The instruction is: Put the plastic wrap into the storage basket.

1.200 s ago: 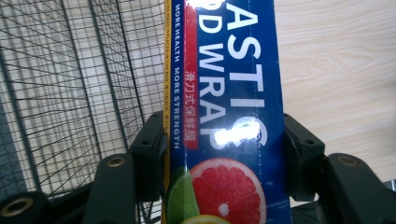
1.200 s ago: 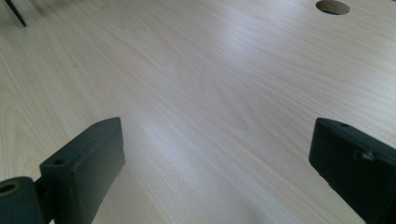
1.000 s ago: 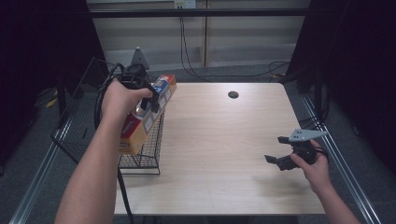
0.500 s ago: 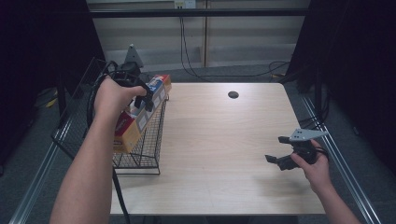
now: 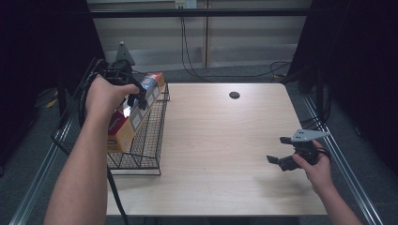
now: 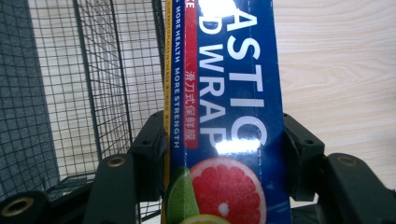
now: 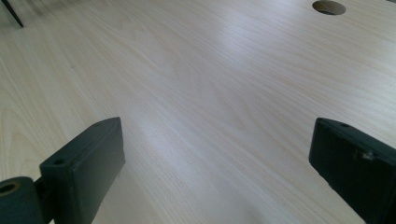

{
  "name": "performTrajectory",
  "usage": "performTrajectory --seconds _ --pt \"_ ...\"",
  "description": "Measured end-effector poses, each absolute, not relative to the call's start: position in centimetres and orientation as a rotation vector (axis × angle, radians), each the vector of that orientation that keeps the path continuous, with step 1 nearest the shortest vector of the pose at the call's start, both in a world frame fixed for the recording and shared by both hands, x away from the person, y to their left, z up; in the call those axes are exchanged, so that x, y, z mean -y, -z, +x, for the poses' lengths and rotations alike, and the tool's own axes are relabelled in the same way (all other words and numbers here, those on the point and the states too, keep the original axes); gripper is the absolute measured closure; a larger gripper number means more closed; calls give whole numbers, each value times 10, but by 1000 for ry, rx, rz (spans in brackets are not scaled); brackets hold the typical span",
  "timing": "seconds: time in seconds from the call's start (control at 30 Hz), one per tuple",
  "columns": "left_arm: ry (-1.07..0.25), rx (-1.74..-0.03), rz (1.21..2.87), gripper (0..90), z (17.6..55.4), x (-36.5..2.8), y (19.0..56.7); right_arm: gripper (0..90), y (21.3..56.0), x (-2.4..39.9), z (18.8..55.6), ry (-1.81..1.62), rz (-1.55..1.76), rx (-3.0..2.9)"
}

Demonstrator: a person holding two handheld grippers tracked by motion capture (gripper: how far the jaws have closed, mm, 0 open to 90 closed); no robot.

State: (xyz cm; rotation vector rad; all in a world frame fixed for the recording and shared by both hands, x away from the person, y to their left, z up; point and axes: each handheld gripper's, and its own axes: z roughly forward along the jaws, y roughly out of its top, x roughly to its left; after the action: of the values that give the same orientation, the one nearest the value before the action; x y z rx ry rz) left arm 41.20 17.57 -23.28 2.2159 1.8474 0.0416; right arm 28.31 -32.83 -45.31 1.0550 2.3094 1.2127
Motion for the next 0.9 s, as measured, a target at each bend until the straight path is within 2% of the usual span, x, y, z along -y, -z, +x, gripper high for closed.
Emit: performTrajectory --seconds 0.9 --pt "-73 -1919 2128 443 414 -202 223 34 453 329 284 -1202 1053 -2307"
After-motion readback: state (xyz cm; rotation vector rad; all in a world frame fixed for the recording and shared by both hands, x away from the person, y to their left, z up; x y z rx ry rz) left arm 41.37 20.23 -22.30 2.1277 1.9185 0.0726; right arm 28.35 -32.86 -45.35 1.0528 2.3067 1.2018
